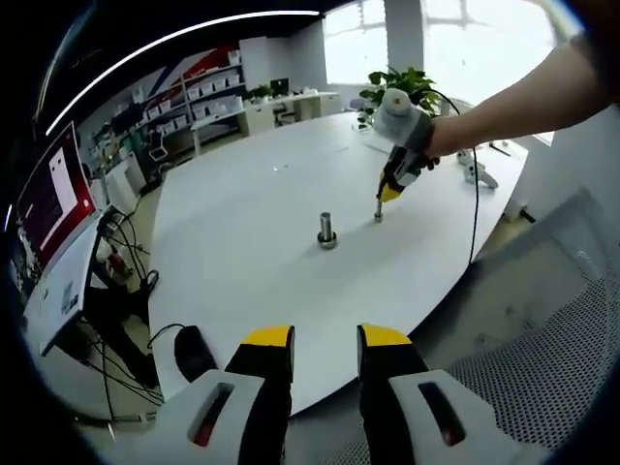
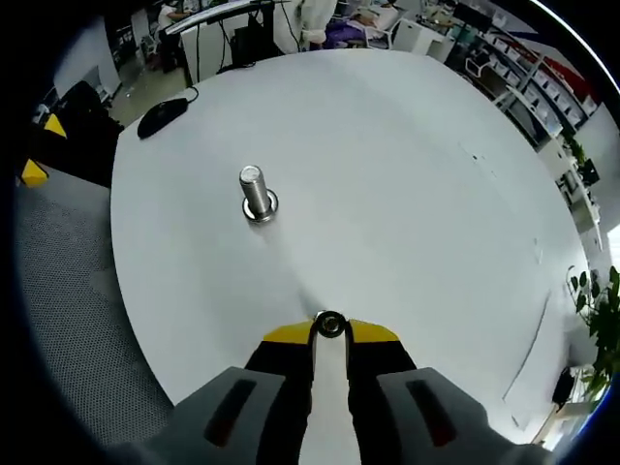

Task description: Place the washer onto the threaded stud by aligning its center hole with the stud, sliding it down to the base, and recovering from edge contact or off-axis alignment until the washer reaches the visible bottom stop.

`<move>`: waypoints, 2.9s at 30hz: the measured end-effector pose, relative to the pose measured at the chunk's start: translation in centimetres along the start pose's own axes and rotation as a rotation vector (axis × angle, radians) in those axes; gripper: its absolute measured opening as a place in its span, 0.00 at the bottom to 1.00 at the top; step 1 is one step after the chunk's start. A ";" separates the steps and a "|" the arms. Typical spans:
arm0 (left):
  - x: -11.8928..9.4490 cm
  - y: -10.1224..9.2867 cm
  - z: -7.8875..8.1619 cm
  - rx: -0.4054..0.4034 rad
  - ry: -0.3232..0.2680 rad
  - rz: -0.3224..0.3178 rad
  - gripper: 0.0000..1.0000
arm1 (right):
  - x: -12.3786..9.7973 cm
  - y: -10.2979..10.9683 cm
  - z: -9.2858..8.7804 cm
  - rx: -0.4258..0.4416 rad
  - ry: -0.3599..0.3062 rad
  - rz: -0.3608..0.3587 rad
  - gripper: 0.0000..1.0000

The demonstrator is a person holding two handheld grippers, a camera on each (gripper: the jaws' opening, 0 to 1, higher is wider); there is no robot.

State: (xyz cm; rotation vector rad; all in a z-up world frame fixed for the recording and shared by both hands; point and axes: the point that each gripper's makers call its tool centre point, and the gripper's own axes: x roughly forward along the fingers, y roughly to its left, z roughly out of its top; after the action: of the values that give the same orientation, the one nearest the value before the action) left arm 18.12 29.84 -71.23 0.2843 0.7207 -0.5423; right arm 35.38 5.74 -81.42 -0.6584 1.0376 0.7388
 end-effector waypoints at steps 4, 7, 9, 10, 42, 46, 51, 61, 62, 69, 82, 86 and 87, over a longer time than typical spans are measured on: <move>0.0 0.1 0.0 -0.001 -0.001 0.002 0.24 | 0.5 0.0 -0.2 0.000 0.014 0.009 0.14; 0.0 0.2 0.0 -0.003 0.000 0.005 0.24 | 0.7 0.0 -0.3 -0.006 0.022 0.013 0.14; 0.0 0.2 0.0 -0.005 -0.001 0.007 0.24 | 0.7 0.1 -0.3 -0.008 0.023 0.015 0.14; 0.0 0.2 0.0 -0.006 0.000 0.007 0.24 | 0.8 0.1 -0.3 -0.008 0.024 0.015 0.14; 0.1 0.2 -0.1 -0.008 0.007 -0.001 0.24 | 4.2 0.8 -1.4 0.004 0.100 0.043 0.14; 0.1 0.1 -0.1 -0.005 0.006 -0.006 0.24 | 4.2 0.7 -1.2 0.014 0.093 0.033 0.16; 0.1 -0.2 -0.1 0.004 0.005 -0.018 0.24 | 4.0 1.2 -1.2 0.032 0.085 0.026 0.21; 0.1 -0.9 0.0 0.010 -0.002 -0.055 0.24 | 2.1 0.9 -1.3 0.077 0.018 -0.023 0.24; 0.1 -1.0 0.1 0.012 -0.005 -0.060 0.24 | 1.8 0.9 -1.5 0.087 0.013 -0.025 0.24; 0.0 -1.4 0.4 0.014 -0.019 -0.090 0.24 | 0.2 1.3 -2.3 0.100 -0.033 -0.055 0.25; -0.3 -2.0 1.1 0.024 -0.052 -0.120 0.24 | -5.1 3.2 -2.4 0.237 -0.228 -0.113 0.25; -0.4 -2.2 1.3 0.028 -0.066 -0.127 0.23 | -7.7 3.6 -1.6 0.282 -0.296 -0.127 0.25; -0.4 -2.2 1.3 0.029 -0.068 -0.128 0.23 | -8.1 3.8 -1.6 0.283 -0.301 -0.125 0.25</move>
State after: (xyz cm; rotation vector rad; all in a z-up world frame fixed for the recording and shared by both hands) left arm 17.40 27.60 -70.15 0.2465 0.6689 -0.6816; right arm 28.95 4.96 -75.02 -0.3510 0.7960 0.5483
